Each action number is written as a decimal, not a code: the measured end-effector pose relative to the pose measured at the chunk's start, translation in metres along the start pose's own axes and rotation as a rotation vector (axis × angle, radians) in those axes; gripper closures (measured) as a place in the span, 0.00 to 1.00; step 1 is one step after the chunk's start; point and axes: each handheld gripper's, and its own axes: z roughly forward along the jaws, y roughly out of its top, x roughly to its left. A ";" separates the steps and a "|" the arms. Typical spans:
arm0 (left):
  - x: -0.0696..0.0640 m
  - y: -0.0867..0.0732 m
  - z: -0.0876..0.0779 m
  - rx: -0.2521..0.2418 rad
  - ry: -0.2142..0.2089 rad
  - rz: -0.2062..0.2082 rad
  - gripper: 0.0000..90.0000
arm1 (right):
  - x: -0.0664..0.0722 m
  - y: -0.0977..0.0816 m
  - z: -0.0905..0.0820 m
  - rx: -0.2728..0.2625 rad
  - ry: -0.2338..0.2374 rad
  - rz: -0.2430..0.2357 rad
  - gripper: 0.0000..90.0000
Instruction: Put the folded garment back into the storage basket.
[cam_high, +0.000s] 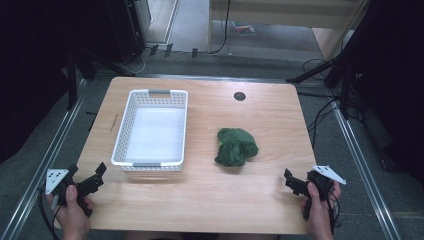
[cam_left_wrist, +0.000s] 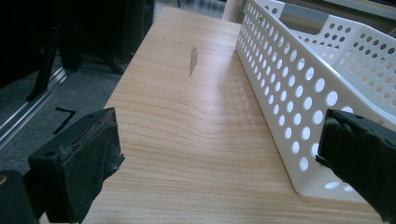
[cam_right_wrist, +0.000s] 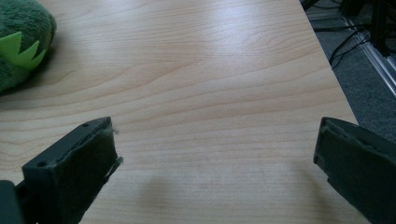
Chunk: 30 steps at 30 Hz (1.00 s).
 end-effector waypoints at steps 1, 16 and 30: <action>0.000 0.000 0.000 0.000 0.001 0.002 0.00 | 0.000 0.000 0.000 0.000 0.000 0.001 0.00; -0.002 -0.001 -0.002 -0.024 0.009 0.005 0.00 | 0.000 0.000 0.000 -0.001 0.005 -0.002 0.00; -0.007 0.024 -0.020 -0.054 0.007 0.002 0.00 | 0.000 0.001 0.001 0.000 0.010 -0.003 0.00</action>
